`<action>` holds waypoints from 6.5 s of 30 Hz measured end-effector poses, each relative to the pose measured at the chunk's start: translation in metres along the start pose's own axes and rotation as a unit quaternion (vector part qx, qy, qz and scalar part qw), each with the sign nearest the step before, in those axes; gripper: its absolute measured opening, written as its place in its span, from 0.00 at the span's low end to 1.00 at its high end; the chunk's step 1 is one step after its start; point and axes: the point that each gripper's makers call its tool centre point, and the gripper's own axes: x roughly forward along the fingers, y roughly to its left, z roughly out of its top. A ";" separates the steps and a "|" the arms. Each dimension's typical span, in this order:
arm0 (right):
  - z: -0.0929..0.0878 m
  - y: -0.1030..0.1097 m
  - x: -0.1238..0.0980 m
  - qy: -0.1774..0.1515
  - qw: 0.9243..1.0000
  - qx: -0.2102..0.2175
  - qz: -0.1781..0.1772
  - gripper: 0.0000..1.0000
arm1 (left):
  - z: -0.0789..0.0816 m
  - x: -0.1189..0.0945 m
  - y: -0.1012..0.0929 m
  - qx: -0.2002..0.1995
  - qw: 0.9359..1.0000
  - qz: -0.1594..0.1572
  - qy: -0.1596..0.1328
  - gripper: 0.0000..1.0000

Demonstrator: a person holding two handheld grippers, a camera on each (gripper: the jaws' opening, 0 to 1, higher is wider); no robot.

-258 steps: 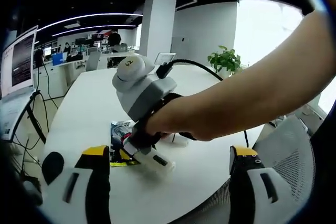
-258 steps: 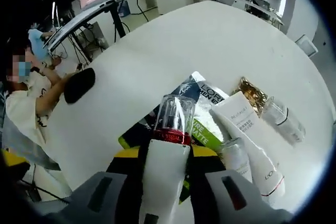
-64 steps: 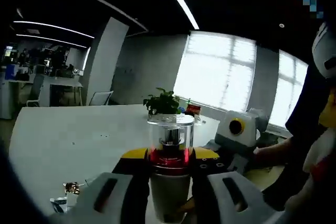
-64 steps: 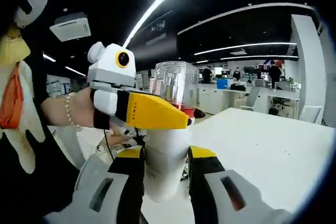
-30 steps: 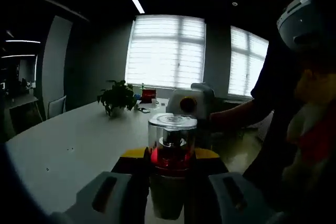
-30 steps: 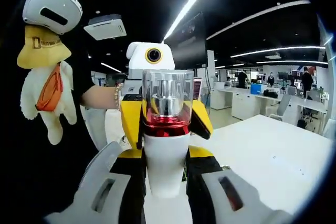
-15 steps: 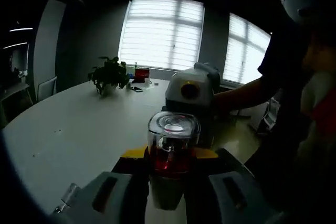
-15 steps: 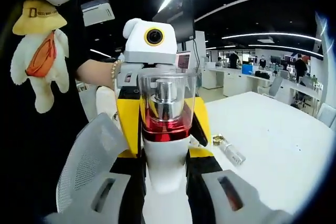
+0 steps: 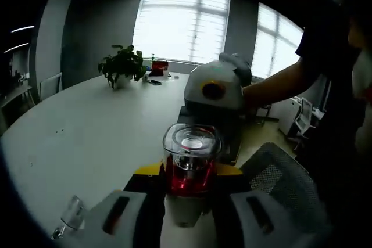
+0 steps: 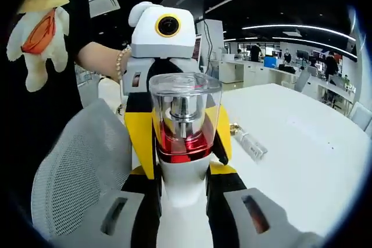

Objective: Arrange the skincare products in the storage area until every visible bottle or jar stands upright without overlapping.

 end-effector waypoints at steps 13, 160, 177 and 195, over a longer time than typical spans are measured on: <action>-0.027 -0.018 0.015 0.028 0.999 -0.018 -0.026 0.29 | -0.031 0.014 0.029 -0.007 1.000 -0.003 0.007 0.25; -0.016 0.006 -0.011 -0.041 0.947 0.186 -0.257 0.99 | -0.137 -0.208 0.002 -0.233 0.905 0.352 -0.056 0.98; -0.021 0.011 -0.004 -0.021 0.951 0.186 -0.246 0.99 | -0.154 -0.204 -0.003 -0.231 0.906 0.352 -0.038 0.97; 0.000 -0.003 0.029 0.023 0.965 0.161 -0.207 0.94 | -0.154 -0.208 -0.002 -0.204 0.908 0.363 -0.040 0.92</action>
